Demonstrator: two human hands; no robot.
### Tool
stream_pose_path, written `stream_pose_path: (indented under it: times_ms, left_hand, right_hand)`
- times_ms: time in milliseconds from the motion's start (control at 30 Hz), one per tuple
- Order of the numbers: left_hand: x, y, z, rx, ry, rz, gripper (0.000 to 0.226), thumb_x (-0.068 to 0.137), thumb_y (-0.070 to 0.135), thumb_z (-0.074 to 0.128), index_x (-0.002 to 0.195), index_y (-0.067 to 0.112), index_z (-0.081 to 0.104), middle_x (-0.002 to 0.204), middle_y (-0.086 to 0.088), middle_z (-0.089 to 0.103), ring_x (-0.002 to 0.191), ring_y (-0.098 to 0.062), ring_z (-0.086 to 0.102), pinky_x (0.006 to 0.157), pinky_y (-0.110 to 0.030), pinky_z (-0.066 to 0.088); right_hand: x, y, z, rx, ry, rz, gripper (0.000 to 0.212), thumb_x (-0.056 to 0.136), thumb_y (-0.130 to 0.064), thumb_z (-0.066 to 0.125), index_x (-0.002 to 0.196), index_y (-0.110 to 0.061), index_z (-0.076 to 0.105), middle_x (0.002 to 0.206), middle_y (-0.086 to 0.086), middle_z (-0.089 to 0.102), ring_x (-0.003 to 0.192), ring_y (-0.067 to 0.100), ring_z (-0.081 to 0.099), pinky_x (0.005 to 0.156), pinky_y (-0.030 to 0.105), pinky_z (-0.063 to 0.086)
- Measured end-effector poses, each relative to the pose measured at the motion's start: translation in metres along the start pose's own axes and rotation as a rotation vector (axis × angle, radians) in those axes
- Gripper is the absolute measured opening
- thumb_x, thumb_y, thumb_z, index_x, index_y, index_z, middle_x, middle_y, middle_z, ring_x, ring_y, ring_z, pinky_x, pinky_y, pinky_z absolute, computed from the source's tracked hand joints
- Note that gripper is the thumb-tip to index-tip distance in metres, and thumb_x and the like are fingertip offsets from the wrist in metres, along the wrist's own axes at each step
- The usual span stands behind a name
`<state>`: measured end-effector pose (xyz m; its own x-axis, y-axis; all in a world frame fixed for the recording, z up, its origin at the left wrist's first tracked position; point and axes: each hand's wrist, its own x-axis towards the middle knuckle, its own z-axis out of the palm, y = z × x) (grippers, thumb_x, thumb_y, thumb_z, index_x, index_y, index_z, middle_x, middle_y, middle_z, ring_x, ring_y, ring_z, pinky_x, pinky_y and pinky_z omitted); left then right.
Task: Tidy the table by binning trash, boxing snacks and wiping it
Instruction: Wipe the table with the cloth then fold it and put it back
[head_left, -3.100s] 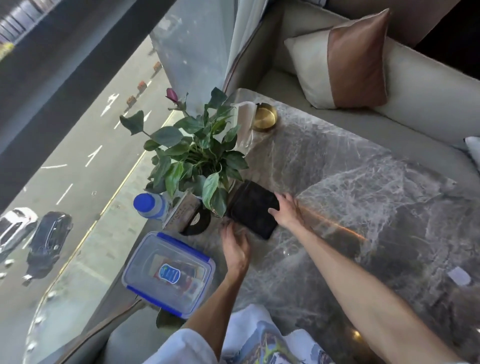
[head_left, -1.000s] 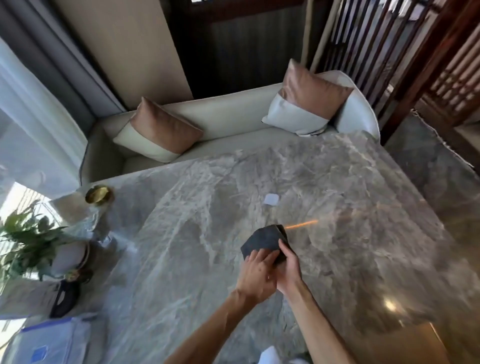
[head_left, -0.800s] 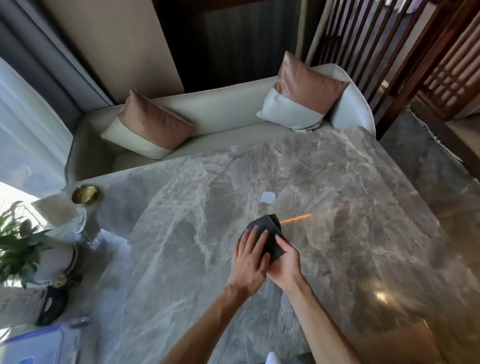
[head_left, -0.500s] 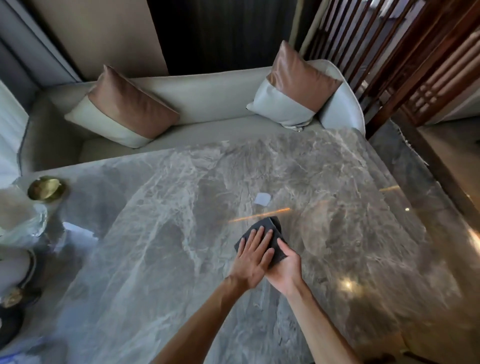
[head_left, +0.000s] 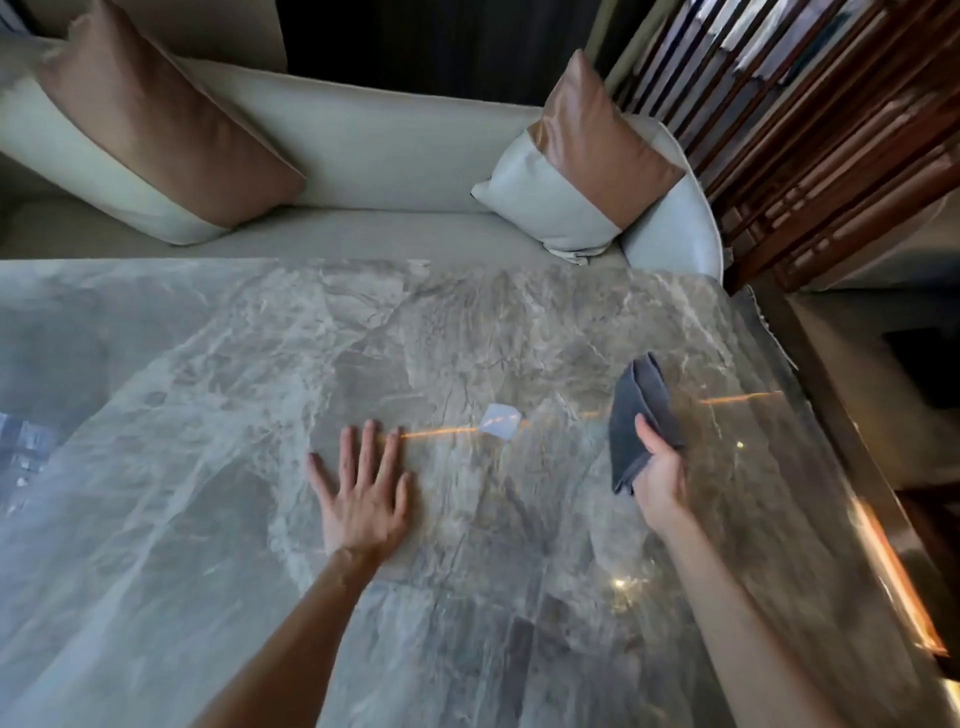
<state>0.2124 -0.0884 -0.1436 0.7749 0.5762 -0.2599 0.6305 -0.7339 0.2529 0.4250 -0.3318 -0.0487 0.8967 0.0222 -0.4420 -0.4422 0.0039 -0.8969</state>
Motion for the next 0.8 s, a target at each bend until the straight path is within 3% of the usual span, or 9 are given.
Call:
stream_pose_path:
  times_ms: [200,333,400,500,633,800]
  left_hand:
    - [0.006,-0.005,0.020,0.013,0.135,0.019,0.063,0.093,0.051,0.028,0.153,0.037,0.015,0.163,0.004,0.015,0.152,-0.021,0.006,0.115,-0.067,0.001]
    - [0.006,-0.006,0.022,0.006,0.159,0.026,0.062,0.093,0.047,0.028,0.153,0.036,0.016,0.163,0.005,0.015,0.152,-0.020,0.006,0.115,-0.067,0.001]
    - [0.006,-0.006,0.023,0.004,0.161,0.029,0.063,0.092,0.044,0.026,0.153,0.035,0.016,0.163,0.005,0.014,0.153,-0.020,0.005,0.116,-0.067,0.002]
    - [0.006,-0.006,0.021,-0.021,0.166,0.025,0.065,0.090,0.042,0.027,0.153,0.030,0.018,0.163,0.005,0.014,0.153,-0.020,0.005,0.116,-0.066,0.002]
    - [0.004,-0.006,0.017,-0.095,0.168,0.027,0.074,0.085,0.037,0.028,0.155,0.021,0.012,0.164,0.006,0.012,0.153,-0.018,0.002,0.118,-0.064,0.000]
    - [0.002,-0.009,0.015,-0.196,0.194,0.045,0.083,0.076,0.034,0.029,0.155,0.014,0.013,0.163,0.003,0.016,0.153,-0.016,0.003,0.119,-0.062,-0.001]
  right_hand:
    - [0.048,0.018,0.042,-0.282,-0.087,-0.166,0.051,0.099,-0.033,0.048,0.146,-0.018,0.038,0.140,-0.009,0.044,0.132,0.007,0.039,0.103,0.022,0.029]
    - [0.053,0.051,0.069,-0.474,-0.181,-0.204,0.052,0.101,-0.033,0.044,0.149,-0.018,0.031,0.143,-0.011,0.037,0.141,0.012,0.031,0.108,0.017,0.023]
    - [0.053,0.068,0.079,-0.711,-0.255,-0.255,0.054,0.103,-0.037,0.036,0.152,-0.019,0.024,0.155,-0.009,0.025,0.149,0.013,0.013,0.121,0.024,0.007]
    - [0.052,0.083,0.086,-0.981,-0.305,-0.322,0.054,0.104,-0.041,0.023,0.154,-0.023,0.015,0.163,-0.006,0.011,0.150,0.007,-0.005,0.122,0.035,-0.012]
    - [0.043,0.088,0.094,-1.034,-0.370,-0.358,0.051,0.105,-0.037,0.022,0.154,-0.024,0.015,0.162,-0.009,0.011,0.146,-0.002,-0.005,0.121,0.032,-0.014]
    - [0.026,0.098,0.110,-1.110,-0.433,-0.392,0.051,0.105,-0.037,0.020,0.154,-0.025,0.014,0.162,-0.013,0.011,0.149,0.003,-0.005,0.121,0.034,-0.014]
